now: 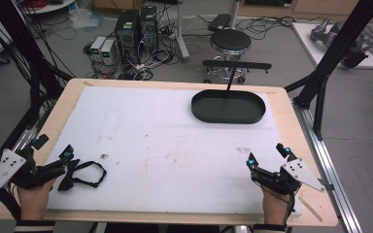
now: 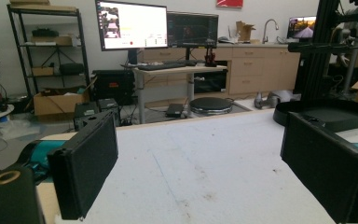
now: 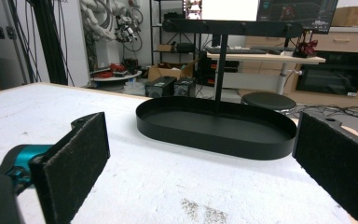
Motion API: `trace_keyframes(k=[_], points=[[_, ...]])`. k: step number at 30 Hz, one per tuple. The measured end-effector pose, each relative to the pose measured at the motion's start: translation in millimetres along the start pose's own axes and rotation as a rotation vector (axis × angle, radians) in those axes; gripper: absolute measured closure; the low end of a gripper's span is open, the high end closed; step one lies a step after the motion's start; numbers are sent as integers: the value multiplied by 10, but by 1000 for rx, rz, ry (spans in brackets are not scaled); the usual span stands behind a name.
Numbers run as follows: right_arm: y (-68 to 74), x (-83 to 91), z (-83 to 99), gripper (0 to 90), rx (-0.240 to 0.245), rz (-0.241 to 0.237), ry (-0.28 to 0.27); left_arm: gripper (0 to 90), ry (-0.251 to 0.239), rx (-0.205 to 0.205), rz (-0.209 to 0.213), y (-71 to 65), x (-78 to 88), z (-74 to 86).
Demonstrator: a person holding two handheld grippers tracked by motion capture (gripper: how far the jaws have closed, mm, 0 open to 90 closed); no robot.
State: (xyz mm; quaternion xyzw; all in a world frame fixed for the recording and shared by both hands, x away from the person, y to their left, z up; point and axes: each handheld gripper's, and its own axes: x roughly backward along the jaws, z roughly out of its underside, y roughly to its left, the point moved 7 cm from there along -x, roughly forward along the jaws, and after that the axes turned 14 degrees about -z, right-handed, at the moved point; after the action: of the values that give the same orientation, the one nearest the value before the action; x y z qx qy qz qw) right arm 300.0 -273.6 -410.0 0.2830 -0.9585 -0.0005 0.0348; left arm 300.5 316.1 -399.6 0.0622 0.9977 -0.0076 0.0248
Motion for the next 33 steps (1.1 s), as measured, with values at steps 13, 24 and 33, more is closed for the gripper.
trace_keyframes(k=[13,24,33], points=[[-20,7,8,28,-1,4,1,114,36,-35,51,-104,5,-60],[-21,22,1,28,-1,6,-1,114,43,-80,88,-236,10,-106],[-8,3,7,28,4,3,5,114,7,-38,63,-136,40,-144]])
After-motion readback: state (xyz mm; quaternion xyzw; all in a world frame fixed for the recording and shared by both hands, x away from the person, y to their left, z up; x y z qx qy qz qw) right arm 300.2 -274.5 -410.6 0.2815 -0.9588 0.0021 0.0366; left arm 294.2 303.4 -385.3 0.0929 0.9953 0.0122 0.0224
